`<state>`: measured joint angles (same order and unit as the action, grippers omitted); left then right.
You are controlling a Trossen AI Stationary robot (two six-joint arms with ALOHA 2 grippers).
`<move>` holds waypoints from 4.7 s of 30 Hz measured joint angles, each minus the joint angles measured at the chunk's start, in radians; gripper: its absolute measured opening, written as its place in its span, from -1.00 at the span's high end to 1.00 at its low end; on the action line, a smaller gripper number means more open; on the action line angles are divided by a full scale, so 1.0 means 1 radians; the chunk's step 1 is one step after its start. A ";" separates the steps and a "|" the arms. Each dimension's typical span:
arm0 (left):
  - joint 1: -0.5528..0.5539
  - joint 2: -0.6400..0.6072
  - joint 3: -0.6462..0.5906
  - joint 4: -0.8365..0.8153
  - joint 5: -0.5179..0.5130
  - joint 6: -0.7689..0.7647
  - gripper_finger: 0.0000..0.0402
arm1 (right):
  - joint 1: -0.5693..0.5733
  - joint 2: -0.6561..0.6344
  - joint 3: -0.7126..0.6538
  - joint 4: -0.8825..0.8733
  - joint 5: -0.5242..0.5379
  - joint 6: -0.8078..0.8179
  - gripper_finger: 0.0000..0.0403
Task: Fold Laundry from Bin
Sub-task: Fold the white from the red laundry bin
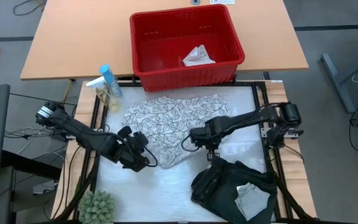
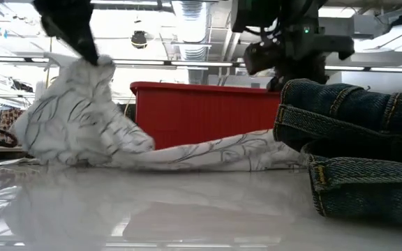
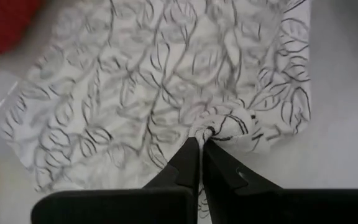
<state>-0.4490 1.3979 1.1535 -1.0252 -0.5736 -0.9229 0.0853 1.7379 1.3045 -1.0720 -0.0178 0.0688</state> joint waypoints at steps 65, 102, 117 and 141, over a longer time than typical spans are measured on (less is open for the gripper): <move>0.464 0.001 -0.123 -0.105 -0.271 0.119 1.00 | -0.661 -0.115 0.000 0.080 0.035 -0.508 0.90; 0.678 0.001 -0.279 0.098 -0.190 0.193 0.55 | -0.770 -0.016 -0.001 0.252 -0.131 -0.529 0.09; 0.416 0.001 -0.395 0.828 0.249 0.591 0.45 | -0.458 -0.016 -0.044 0.119 -0.413 -0.597 0.08; 0.247 0.027 -0.424 0.744 -0.003 0.738 0.49 | -0.233 -0.016 -0.249 0.325 0.023 -0.398 -0.24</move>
<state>-0.2025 1.4245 0.7292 -0.2816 -0.5765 -0.1847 -0.1472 1.7218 1.0553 -0.7472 0.0047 -0.3293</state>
